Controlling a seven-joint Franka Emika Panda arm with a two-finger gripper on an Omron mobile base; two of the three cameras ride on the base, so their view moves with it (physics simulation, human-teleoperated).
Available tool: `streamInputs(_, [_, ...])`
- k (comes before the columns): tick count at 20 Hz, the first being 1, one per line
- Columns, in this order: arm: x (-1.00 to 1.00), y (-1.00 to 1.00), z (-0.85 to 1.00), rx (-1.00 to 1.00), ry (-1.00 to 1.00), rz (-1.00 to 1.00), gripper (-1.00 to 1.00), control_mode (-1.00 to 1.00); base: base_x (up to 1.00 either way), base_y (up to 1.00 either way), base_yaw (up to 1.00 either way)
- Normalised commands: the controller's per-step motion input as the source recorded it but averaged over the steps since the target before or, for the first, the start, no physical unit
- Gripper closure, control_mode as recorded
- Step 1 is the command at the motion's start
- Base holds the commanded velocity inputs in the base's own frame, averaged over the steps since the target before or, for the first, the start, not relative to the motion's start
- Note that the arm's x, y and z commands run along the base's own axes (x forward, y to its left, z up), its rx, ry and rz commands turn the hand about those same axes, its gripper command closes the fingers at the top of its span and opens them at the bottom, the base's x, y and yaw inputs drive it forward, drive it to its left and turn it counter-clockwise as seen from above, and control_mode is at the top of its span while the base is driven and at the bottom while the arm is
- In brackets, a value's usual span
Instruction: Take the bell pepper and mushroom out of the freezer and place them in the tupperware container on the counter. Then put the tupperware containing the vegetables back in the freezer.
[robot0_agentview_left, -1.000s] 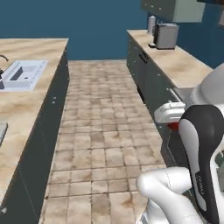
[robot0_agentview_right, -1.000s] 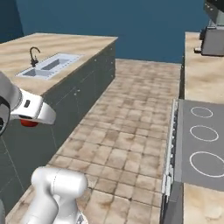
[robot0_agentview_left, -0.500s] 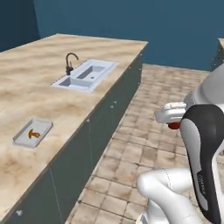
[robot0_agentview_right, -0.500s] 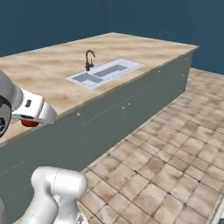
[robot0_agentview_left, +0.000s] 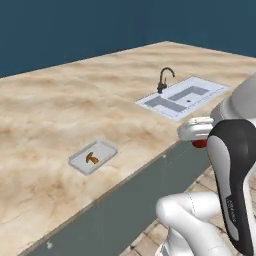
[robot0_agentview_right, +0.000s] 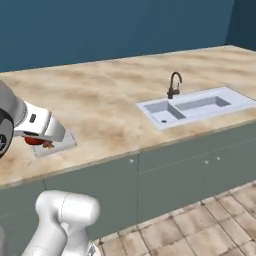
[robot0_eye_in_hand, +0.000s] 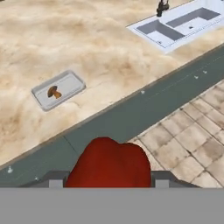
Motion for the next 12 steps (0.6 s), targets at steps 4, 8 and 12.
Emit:
streamInputs(4, [0.00, 0.00, 0.00, 0.00, 0.00, 0.00, 1.00, 1.00, 0.92, 0.00, 0.67])
streamInputs(8, [0.00, 0.00, 0.00, 0.00, 0.00, 0.00, 1.00, 1.00, 0.28, -0.08, 0.73])
streamInputs(12, [0.00, 0.00, 0.00, 0.00, 0.00, 0.00, 1.00, 1.00, 0.00, -0.28, 0.74])
